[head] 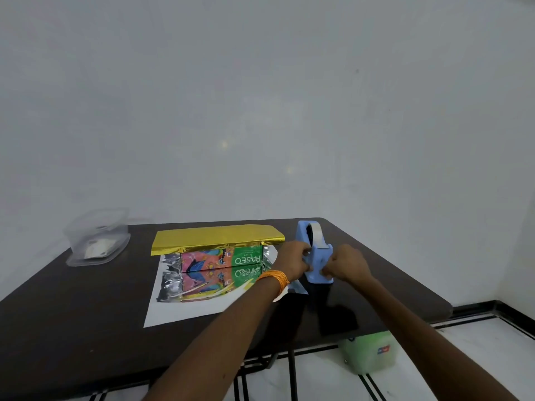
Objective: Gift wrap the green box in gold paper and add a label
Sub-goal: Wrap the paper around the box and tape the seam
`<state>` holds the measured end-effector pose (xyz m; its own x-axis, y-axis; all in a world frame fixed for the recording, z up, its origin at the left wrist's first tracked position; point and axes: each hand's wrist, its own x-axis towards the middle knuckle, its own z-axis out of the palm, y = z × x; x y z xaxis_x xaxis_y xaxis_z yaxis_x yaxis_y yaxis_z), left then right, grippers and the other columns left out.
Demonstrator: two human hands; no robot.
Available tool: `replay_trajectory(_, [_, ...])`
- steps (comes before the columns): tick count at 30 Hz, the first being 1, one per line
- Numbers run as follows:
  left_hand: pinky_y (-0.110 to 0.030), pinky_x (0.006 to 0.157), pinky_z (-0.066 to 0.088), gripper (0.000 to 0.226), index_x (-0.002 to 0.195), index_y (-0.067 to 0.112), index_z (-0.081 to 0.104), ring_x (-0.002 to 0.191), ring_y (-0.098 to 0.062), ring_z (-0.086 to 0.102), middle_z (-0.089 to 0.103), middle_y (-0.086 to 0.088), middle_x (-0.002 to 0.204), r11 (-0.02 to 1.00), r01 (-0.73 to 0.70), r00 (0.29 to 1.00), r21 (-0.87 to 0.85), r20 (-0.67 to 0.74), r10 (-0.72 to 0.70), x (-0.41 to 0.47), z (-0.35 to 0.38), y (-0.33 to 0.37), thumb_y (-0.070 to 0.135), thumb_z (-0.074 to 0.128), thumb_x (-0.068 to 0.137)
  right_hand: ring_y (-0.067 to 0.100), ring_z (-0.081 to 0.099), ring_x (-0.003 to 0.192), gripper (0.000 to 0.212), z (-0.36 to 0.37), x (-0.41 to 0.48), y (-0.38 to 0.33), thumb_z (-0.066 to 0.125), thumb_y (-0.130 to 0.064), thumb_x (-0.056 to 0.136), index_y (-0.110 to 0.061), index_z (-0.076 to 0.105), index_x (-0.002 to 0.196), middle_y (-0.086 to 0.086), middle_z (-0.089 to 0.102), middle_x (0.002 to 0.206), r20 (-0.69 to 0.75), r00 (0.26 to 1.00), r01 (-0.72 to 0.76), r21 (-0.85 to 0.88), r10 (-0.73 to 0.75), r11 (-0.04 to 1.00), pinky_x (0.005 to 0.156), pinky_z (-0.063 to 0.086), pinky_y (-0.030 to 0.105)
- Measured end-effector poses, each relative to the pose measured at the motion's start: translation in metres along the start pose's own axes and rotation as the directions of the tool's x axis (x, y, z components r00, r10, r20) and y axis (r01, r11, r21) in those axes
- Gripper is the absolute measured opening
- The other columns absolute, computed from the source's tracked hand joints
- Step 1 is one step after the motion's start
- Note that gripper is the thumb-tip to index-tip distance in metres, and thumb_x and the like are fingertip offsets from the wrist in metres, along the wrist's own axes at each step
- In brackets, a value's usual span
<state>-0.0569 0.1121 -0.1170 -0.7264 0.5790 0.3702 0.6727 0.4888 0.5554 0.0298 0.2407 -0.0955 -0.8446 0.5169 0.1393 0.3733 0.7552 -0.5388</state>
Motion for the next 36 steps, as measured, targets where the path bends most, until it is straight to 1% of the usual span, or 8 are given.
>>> replay_trajectory(5, [-0.027, 0.077, 0.043, 0.042, 0.116, 0.007, 0.068, 0.099, -0.029, 0.063, 0.070, -0.013, 0.105, 0.996, -0.080, 0.993, 0.048, -0.081, 0.084, -0.015, -0.017, -0.010, 0.010, 0.075, 0.075, 0.012, 0.041, 0.046, 0.042, 0.013, -0.010, -0.001, 0.070, -0.015, 0.077, -0.015, 0.043, 0.045, -0.003, 0.041, 0.045, -0.071, 0.994, 0.092, 0.059, -0.088, 0.994, 0.047, 0.031, 0.024])
replay_trajectory(8, [-0.035, 0.081, 0.051, 0.027, 0.106, 0.009, 0.071, 0.093, -0.026, 0.064, 0.071, -0.009, 0.103, 0.994, -0.087, 0.981, 0.064, -0.170, 0.097, -0.028, -0.048, -0.027, 0.013, 0.070, 0.080, 0.015, 0.056, 0.062, 0.030, 0.017, -0.019, -0.023, 0.066, -0.021, 0.085, -0.020, 0.060, 0.055, -0.007, 0.057, 0.055, -0.040, 0.964, 0.264, 0.088, -0.261, 0.961, 0.058, 0.039, 0.024])
replay_trajectory(11, [-0.035, 0.085, 0.052, 0.021, 0.105, 0.015, 0.071, 0.092, -0.018, 0.063, 0.070, -0.002, 0.104, 0.997, -0.014, 0.955, 0.075, -0.293, 0.036, -0.043, -0.091, -0.064, 0.018, 0.070, 0.084, 0.003, 0.063, 0.065, 0.017, 0.027, -0.028, -0.059, 0.066, -0.014, 0.087, -0.020, 0.074, 0.073, -0.007, 0.069, 0.064, 0.032, 0.898, 0.422, 0.216, -0.438, 0.880, 0.058, 0.041, 0.009])
replay_trajectory(16, [-0.034, 0.082, 0.050, 0.020, 0.105, 0.017, 0.072, 0.091, -0.016, 0.060, 0.068, -0.001, 0.099, 0.981, 0.145, 0.887, 0.132, -0.457, -0.069, -0.080, -0.160, -0.140, 0.017, 0.072, 0.085, 0.012, 0.063, 0.061, 0.011, 0.067, -0.028, -0.117, 0.073, -0.012, 0.084, -0.023, 0.075, 0.080, 0.002, 0.069, 0.065, 0.105, 0.799, 0.556, 0.246, -0.592, 0.794, 0.058, 0.045, 0.024])
replay_trajectory(19, [-0.025, 0.076, 0.047, 0.025, 0.109, 0.017, 0.072, 0.086, -0.012, 0.059, 0.066, -0.001, 0.100, 0.978, 0.172, 0.897, 0.118, -0.429, -0.106, -0.095, -0.183, -0.169, 0.021, 0.074, 0.085, 0.003, 0.055, 0.062, 0.034, 0.091, -0.029, -0.149, 0.075, -0.013, 0.083, -0.027, 0.071, 0.114, -0.006, 0.064, 0.070, 0.104, 0.739, 0.642, 0.194, -0.666, 0.742, 0.060, 0.044, 0.024])
replay_trajectory(22, [-0.027, 0.076, 0.051, 0.023, 0.107, 0.019, 0.073, 0.085, -0.013, 0.062, 0.066, -0.001, 0.100, 0.980, 0.143, 0.915, 0.141, -0.396, -0.077, -0.096, -0.185, -0.183, 0.025, 0.074, 0.085, 0.010, 0.063, 0.074, 0.059, 0.110, -0.030, -0.172, 0.074, -0.019, 0.085, -0.036, 0.052, 0.137, -0.006, 0.070, 0.081, 0.112, 0.679, 0.721, 0.085, -0.725, 0.688, 0.065, 0.053, 0.028])
replay_trajectory(27, [-0.023, 0.073, 0.051, 0.007, 0.092, 0.016, 0.076, 0.080, -0.009, 0.063, 0.067, 0.004, 0.091, 0.986, 0.054, 0.917, 0.155, -0.398, 0.012, -0.093, -0.181, -0.192, 0.019, 0.073, 0.086, 0.017, 0.062, 0.085, 0.061, 0.130, -0.025, -0.189, 0.067, -0.018, 0.089, -0.034, 0.041, 0.142, -0.004, 0.070, 0.086, 0.044, 0.636, 0.768, 0.057, -0.770, 0.638, 0.074, 0.054, 0.036])
replay_trajectory(36, [-0.005, 0.071, 0.045, 0.015, 0.100, 0.011, 0.075, 0.079, -0.006, 0.061, 0.065, 0.001, 0.101, 0.980, 0.048, 0.921, 0.192, -0.389, 0.031, -0.100, -0.175, -0.205, 0.014, 0.074, 0.086, 0.016, 0.053, 0.089, 0.058, 0.152, -0.020, -0.200, 0.064, -0.020, 0.093, -0.030, 0.039, 0.145, -0.004, 0.066, 0.089, -0.037, 0.608, 0.793, -0.002, -0.793, 0.609, 0.073, 0.048, 0.036])
